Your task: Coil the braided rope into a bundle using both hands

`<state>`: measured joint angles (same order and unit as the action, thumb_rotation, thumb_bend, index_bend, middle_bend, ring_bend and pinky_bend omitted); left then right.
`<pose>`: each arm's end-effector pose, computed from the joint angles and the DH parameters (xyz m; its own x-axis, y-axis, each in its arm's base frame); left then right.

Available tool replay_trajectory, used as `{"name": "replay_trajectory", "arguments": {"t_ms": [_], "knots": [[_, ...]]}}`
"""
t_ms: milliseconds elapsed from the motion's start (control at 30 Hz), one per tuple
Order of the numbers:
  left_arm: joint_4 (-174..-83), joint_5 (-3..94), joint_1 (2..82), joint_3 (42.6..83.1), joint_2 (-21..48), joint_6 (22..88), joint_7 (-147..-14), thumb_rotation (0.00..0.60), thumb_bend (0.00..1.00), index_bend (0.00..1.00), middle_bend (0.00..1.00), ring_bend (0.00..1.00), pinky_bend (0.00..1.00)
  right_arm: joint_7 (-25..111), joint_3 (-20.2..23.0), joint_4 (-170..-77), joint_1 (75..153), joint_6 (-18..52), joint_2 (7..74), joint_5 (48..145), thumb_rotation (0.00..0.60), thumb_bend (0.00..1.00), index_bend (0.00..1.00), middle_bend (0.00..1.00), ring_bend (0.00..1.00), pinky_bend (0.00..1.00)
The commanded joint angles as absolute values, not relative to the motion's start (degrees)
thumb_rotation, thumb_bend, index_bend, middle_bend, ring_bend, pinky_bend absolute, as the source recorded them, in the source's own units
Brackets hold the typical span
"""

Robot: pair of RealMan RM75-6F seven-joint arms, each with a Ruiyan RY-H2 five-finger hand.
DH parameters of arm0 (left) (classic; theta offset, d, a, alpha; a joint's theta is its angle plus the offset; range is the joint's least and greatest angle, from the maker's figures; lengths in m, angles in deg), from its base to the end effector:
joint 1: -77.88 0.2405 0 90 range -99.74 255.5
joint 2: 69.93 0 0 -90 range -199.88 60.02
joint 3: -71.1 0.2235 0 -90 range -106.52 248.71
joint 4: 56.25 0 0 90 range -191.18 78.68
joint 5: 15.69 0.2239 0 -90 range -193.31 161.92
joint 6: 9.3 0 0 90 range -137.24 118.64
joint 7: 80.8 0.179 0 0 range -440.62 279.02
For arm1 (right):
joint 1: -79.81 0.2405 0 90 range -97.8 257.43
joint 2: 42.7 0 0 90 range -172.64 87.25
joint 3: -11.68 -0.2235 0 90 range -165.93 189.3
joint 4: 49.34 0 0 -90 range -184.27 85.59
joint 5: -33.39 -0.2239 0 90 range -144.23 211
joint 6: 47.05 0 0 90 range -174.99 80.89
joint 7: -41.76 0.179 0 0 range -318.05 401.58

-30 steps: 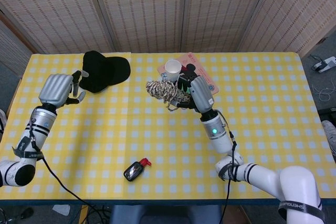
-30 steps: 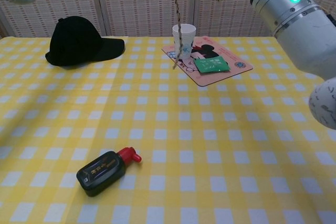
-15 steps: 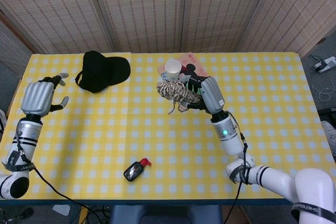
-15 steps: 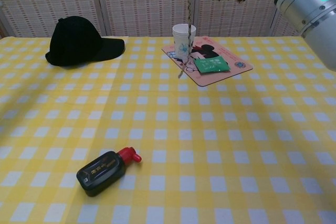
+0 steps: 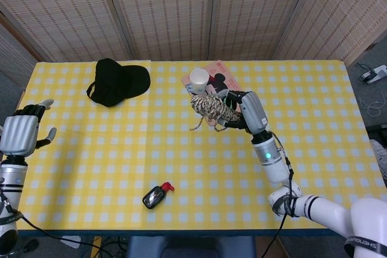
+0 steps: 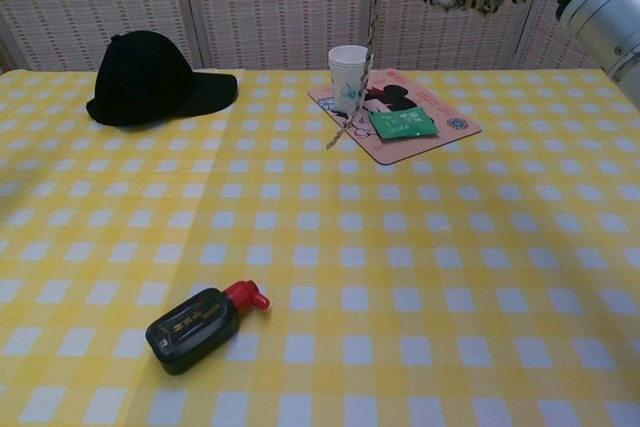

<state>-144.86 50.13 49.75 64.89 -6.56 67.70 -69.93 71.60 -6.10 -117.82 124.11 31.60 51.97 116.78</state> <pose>-0.2459 0.3430 0.1578 0.5516 -0.0977 0.8284 0.8318 -0.0096 -0.5550 -0.0650 -0.3951 0.0443 -0.3091 -0.0331 0.9505 -0.7814 -0.5608 -0.2736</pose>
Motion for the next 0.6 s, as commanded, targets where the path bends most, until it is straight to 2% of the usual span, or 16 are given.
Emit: {"name": "replay_trajectory", "arguments": {"t_ms": [33,600], "knots": [[-145.36,51.14,52.16,65.98,-6.63,69.57,-69.48,0.6,0.35,0.21,0.3,0.26,0.33,71.92,-5.87,-117.8,123.83,31.38,51.75,116.85,0.6,0.36,0.87,0.68,0.63,0.69],[-149.66,56.47,61.6,68.58,-6.68,77.3,-67.26,0.6,0.35,0.22,0.29,0.26,0.3,73.11,-5.34,-118.09,122.7,30.59,51.24,117.34,0.6,0.37,0.87,0.68,0.63,0.69]]}}
